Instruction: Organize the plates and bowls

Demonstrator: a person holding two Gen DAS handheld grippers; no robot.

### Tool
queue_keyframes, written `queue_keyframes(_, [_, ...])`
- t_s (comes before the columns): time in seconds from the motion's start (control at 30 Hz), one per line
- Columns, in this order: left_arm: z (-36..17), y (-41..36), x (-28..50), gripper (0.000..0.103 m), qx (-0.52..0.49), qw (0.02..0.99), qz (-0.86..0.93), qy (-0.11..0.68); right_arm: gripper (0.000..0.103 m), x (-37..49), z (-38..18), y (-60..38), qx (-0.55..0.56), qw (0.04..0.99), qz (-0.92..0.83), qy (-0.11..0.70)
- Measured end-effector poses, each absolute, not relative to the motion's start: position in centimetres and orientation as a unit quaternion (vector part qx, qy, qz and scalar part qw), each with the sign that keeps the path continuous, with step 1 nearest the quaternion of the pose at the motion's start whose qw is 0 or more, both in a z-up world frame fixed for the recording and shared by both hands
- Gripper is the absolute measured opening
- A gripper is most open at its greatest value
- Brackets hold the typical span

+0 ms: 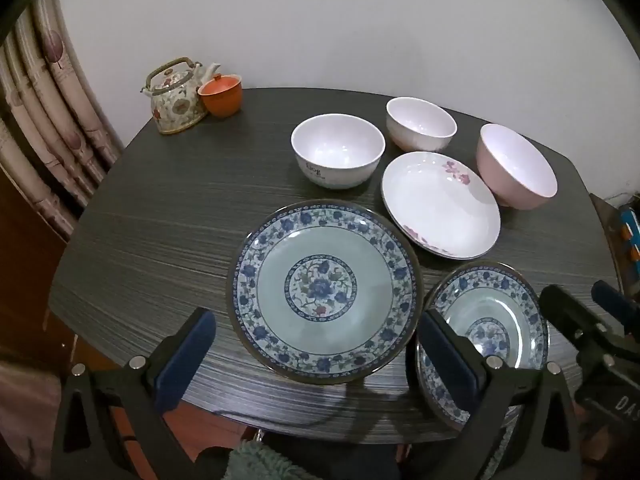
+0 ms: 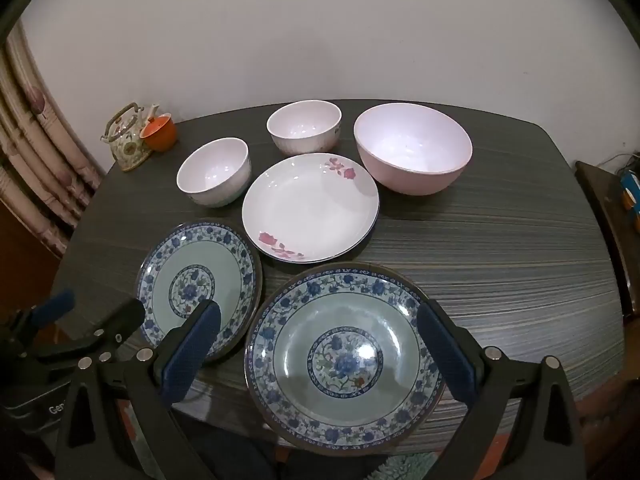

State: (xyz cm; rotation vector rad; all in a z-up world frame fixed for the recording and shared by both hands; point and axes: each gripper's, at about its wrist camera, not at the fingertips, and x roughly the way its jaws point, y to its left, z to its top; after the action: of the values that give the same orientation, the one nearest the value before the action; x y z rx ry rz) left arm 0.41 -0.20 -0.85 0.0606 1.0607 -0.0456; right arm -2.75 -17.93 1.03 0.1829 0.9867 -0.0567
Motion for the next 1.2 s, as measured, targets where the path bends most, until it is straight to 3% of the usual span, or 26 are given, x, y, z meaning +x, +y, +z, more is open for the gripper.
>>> queue_keyframes(1.2, [-2.0,0.5,0.6,0.103,0.025,0.856,-0.034,0.516,0.097,-2.8,0.9,-17.8,0.081,0.875,-0.028,0.477])
